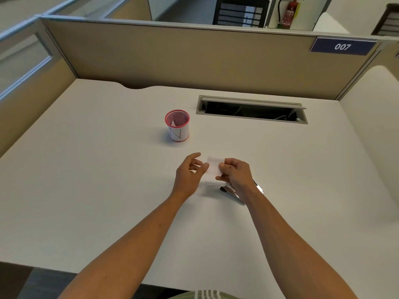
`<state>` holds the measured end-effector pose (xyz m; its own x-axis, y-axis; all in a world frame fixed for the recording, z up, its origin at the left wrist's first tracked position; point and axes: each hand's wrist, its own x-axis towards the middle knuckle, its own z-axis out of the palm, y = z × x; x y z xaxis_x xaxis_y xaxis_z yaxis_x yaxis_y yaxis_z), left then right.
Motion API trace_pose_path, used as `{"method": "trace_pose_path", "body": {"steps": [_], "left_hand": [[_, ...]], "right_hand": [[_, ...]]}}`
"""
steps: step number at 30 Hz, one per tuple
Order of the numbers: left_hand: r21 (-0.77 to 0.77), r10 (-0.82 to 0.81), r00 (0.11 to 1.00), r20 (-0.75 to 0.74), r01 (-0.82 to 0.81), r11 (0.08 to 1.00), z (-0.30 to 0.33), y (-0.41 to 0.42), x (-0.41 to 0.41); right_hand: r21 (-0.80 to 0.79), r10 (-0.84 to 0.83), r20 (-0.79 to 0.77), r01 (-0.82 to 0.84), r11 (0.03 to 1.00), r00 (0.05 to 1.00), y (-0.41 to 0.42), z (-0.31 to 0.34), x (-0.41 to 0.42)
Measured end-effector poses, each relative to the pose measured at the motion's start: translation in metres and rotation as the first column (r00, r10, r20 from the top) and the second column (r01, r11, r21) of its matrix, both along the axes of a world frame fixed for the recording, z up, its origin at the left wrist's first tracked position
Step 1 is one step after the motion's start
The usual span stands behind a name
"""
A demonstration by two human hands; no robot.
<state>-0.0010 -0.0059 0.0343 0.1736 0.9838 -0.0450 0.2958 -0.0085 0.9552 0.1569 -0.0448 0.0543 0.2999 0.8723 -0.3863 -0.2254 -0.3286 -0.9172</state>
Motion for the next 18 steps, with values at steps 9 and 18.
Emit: {"method": "trace_pose_path", "body": {"steps": [9, 18], "left_hand": [[-0.293, 0.035, 0.981, 0.193, 0.024, 0.956, 0.003, 0.01, -0.002], [-0.291, 0.09, 0.979, 0.183, -0.034, 0.956, 0.002, 0.021, -0.002]], "right_hand": [[0.003, 0.041, -0.022, -0.041, 0.999, 0.999, 0.007, -0.001, -0.005], [0.024, 0.123, -0.031, -0.123, 0.992, 0.992, 0.016, -0.005, -0.007]]}}
